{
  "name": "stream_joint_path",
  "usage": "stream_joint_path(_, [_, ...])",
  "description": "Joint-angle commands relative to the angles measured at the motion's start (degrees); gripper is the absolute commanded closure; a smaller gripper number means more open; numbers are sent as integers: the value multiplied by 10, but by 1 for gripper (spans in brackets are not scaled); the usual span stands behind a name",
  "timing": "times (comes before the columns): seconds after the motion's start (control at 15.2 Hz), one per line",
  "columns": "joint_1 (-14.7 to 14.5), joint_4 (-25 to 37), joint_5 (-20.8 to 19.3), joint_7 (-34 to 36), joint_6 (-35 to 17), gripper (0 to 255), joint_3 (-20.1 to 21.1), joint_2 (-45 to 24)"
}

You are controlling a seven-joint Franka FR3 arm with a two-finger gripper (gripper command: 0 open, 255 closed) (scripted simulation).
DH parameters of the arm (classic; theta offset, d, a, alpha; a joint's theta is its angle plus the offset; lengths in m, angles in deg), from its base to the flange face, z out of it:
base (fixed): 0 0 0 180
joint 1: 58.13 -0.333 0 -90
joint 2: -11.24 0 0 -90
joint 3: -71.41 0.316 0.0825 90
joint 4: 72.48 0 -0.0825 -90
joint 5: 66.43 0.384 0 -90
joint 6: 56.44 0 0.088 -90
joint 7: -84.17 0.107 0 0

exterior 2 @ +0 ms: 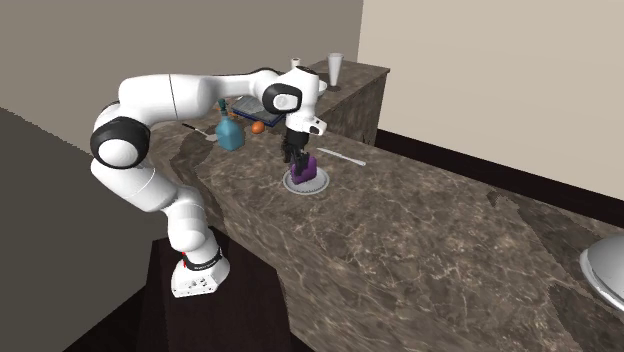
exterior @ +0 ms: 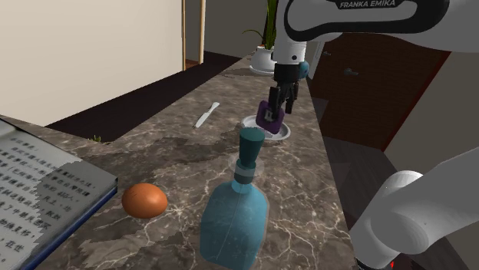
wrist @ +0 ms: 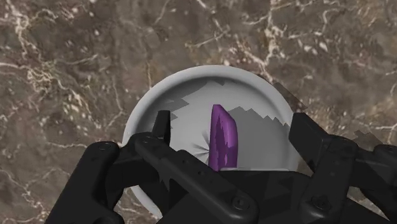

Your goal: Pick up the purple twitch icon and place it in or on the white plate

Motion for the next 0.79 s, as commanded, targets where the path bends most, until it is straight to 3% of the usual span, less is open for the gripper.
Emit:
stream_joint_path(0.0, [0, 0, 0, 0, 0, 0, 0, 0])
stream_joint_path(0.26, [0, 97, -1, 1, 69, 0, 0, -28])
stream_joint_path(0.73, [0, 97, -1, 1, 69, 0, 0, -28])
